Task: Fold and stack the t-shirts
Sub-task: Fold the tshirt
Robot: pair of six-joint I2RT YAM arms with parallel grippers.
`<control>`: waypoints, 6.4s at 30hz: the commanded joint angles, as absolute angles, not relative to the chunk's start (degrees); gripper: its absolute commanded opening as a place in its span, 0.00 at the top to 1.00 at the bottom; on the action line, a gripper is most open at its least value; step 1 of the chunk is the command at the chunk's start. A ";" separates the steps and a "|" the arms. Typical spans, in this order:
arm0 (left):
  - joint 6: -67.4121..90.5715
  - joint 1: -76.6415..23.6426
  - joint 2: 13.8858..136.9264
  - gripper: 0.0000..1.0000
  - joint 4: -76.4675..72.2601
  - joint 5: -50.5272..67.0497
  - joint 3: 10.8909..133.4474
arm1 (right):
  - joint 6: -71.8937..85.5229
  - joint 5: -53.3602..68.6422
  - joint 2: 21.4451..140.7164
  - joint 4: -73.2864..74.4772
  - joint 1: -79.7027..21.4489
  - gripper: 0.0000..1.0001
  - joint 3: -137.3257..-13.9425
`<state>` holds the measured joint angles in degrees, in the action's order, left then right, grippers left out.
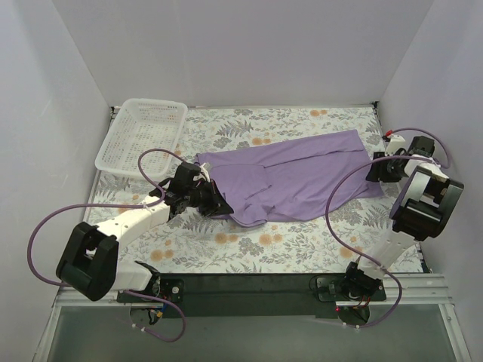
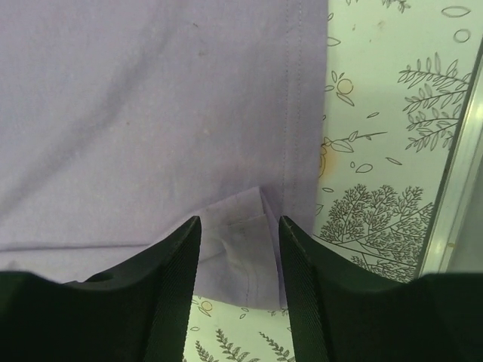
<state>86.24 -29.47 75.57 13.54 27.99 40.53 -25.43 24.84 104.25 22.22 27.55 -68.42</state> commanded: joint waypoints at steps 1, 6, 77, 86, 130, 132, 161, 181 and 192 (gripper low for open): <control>86.13 -29.79 73.30 1.00 13.80 28.04 40.69 | -24.79 24.26 105.90 21.53 26.63 0.48 -70.31; 85.52 -29.71 74.35 1.00 14.50 28.30 41.84 | -24.26 23.38 107.75 21.27 25.67 0.54 -70.93; 98.70 -29.71 28.65 1.00 40.34 28.83 29.18 | -70.31 25.23 60.91 41.57 50.97 0.53 -38.32; 97.47 -29.62 31.20 1.00 39.11 29.53 29.09 | -76.20 30.06 66.96 46.23 52.03 0.48 -38.23; 97.29 -29.71 31.64 1.00 37.00 29.19 29.35 | -76.02 33.57 71.12 48.41 52.03 0.99 -45.44; 97.38 -29.71 31.55 1.00 37.09 28.66 29.97 | -76.03 35.41 69.71 49.83 52.03 0.99 -46.58; 95.36 -24.71 53.43 1.00 18.11 22.23 44.21 | -57.14 42.98 85.34 45.44 42.37 0.99 -62.22; 89.39 -13.98 78.48 1.00 11.34 28.73 59.58 | -37.10 38.24 95.97 29.98 31.64 0.99 -67.94; 87.63 -12.75 87.44 1.00 11.43 31.29 65.30 | -33.05 35.86 99.31 26.72 30.06 0.99 -69.79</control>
<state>89.10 -13.21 87.53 12.03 29.52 62.28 -34.70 36.29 98.65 29.15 30.63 -67.48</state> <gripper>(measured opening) 0.022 0.021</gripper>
